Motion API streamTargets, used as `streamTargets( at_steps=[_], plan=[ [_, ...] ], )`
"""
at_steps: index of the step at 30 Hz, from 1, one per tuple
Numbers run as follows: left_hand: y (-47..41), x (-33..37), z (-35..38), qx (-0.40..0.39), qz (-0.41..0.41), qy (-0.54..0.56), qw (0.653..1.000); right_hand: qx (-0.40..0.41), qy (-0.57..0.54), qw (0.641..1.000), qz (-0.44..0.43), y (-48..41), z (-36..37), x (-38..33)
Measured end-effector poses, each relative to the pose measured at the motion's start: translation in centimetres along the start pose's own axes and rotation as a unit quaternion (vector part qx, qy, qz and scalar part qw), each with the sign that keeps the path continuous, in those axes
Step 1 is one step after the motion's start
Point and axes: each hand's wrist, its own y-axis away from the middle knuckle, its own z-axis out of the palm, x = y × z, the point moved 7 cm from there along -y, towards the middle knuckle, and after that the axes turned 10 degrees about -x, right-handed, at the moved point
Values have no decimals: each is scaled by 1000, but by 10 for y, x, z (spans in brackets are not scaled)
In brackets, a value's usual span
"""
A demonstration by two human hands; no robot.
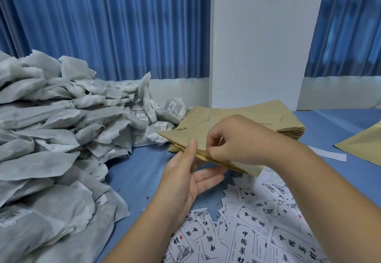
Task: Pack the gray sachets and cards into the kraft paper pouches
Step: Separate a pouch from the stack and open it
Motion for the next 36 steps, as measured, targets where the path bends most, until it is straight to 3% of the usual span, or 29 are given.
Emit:
streamTargets(
  at_steps=[12,22,28,36],
  plan=[
    [0,10,-10,24,35,23,999,38,77,995,-41,-4,5,-17],
    [2,12,-16,55,46,5,997,-39,72,997,-13,-8,23,-14],
    [4,12,-10,38,34,6,999,-44,45,998,11,-8,21,-4],
    [3,13,-10,48,28,20,998,-20,97,995,-11,-6,19,-16]
  ],
)
